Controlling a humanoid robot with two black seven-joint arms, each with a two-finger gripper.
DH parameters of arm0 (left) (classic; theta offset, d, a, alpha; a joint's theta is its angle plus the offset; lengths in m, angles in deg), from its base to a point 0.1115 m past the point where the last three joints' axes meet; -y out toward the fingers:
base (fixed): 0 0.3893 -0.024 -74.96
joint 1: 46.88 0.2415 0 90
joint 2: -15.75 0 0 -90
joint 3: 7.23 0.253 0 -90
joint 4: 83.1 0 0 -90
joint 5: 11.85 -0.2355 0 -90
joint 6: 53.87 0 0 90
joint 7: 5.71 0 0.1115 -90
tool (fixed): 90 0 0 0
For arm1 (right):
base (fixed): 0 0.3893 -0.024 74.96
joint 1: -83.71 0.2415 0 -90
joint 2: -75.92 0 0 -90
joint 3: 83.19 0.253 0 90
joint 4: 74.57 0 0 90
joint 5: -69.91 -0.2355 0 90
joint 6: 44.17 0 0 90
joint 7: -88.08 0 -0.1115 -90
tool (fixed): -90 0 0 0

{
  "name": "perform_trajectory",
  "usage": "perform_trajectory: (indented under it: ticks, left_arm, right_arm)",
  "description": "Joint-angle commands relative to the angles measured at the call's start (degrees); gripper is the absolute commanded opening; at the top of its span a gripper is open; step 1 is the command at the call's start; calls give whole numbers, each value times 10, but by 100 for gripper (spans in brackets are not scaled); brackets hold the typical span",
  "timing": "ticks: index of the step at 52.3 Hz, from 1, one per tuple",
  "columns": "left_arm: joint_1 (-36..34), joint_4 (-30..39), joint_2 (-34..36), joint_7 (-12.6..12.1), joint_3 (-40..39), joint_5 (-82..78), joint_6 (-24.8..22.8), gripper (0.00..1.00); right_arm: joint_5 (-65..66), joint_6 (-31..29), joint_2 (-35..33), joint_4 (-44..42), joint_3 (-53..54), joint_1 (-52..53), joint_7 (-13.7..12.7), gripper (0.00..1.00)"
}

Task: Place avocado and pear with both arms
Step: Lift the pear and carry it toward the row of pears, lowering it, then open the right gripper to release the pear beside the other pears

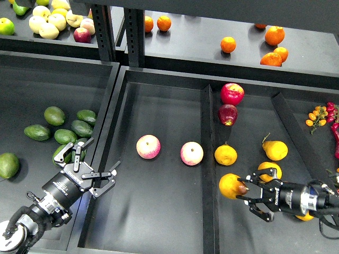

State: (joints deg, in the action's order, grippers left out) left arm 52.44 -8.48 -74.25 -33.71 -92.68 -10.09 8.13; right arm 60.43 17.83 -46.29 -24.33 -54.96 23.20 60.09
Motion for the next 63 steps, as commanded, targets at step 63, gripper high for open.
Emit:
perform_trajectory:
  ticks: [63]
  left_arm:
    - [0, 2, 0, 0, 1, 0, 0, 99]
  right_arm:
    - [42, 0, 28, -116, 2, -54, 0, 60]
